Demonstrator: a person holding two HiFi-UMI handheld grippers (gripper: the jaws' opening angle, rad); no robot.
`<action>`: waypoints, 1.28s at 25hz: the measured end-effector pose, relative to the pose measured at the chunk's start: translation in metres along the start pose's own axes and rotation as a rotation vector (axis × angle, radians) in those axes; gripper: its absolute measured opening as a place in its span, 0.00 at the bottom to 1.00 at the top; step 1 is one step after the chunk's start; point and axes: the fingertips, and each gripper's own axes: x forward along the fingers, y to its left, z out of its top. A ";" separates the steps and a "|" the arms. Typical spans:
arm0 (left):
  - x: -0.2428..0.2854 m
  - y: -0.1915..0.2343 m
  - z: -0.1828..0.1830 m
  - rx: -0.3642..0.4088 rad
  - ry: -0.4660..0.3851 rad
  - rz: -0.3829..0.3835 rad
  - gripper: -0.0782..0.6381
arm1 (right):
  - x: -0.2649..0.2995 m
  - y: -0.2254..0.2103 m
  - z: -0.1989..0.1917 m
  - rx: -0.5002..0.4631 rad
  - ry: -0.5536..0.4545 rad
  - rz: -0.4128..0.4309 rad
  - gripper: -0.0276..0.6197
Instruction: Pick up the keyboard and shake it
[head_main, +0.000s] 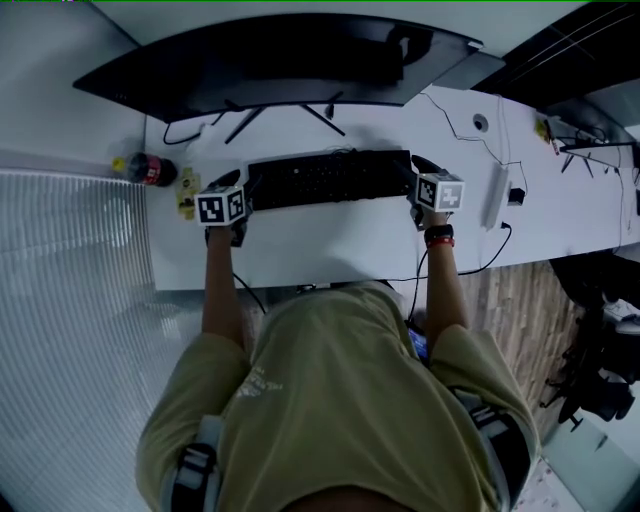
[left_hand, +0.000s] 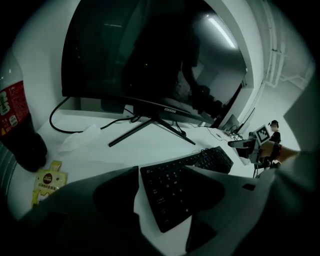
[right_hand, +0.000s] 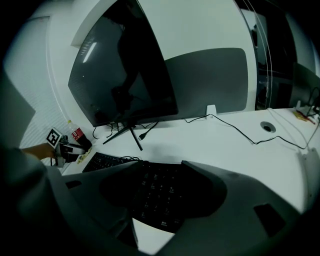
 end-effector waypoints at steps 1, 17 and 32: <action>0.003 0.001 -0.001 -0.005 0.009 -0.004 0.49 | 0.002 -0.003 0.000 -0.002 0.007 -0.001 0.41; 0.038 0.013 -0.010 -0.059 0.085 -0.027 0.49 | 0.021 -0.006 0.014 0.076 0.096 0.007 0.41; 0.061 0.020 -0.008 -0.088 0.123 -0.044 0.40 | 0.062 -0.045 -0.017 0.130 0.125 0.044 0.42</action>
